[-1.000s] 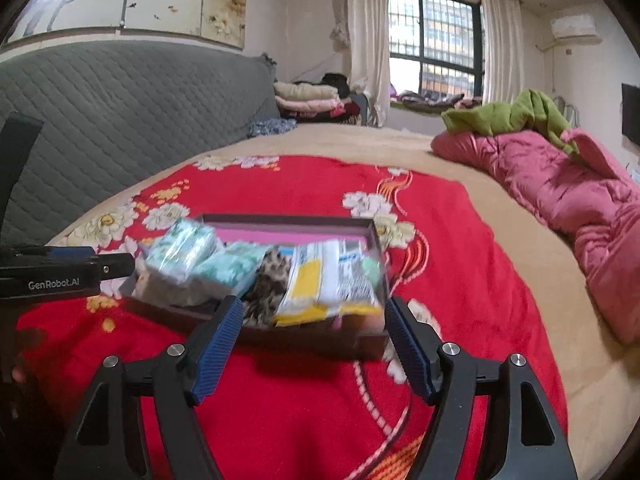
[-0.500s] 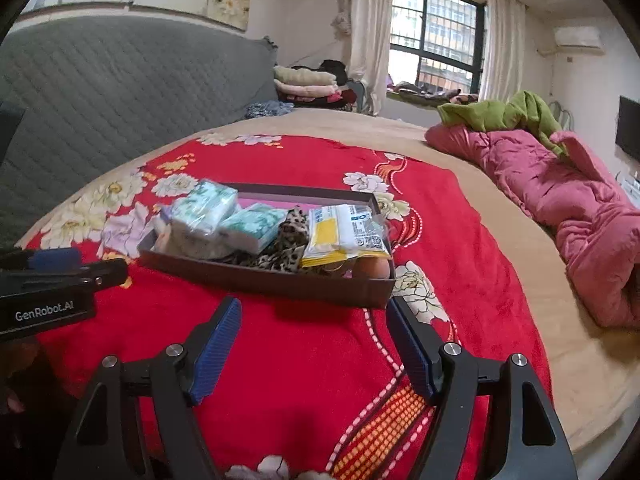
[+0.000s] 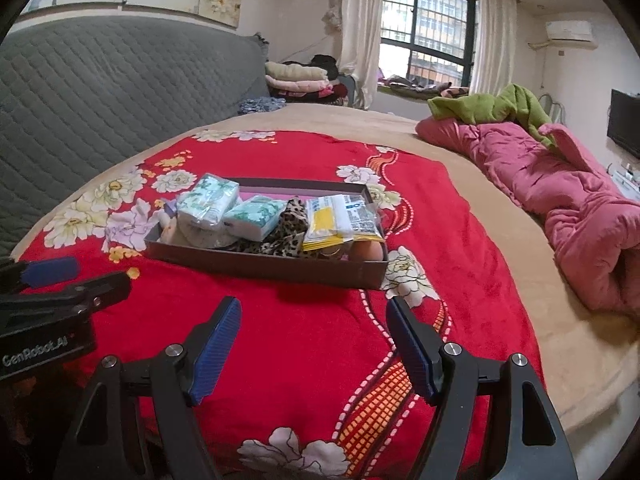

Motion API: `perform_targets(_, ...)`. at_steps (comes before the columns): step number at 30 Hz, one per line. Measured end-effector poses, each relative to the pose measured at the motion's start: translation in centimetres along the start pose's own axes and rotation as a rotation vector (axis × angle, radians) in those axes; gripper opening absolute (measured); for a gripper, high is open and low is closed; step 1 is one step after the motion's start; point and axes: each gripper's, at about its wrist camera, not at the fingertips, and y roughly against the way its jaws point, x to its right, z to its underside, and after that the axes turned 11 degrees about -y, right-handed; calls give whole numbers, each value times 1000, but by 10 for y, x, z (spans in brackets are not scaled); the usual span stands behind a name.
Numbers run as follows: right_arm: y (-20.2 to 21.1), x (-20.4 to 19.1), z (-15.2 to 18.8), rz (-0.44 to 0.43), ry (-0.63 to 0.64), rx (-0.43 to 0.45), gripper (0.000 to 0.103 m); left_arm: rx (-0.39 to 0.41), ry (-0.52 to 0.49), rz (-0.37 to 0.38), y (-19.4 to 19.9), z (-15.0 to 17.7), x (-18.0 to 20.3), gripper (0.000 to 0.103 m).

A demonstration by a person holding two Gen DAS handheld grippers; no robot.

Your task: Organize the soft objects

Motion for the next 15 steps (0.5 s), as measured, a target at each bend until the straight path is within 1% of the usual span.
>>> perform_targets(5,-2,3,4,5,-9,-14,76,-1,12,2,-1,1,-1,65)
perform_targets(15,-15,3,12,18,-1,-48,76,-52,19,4,-18,9,-3,65)
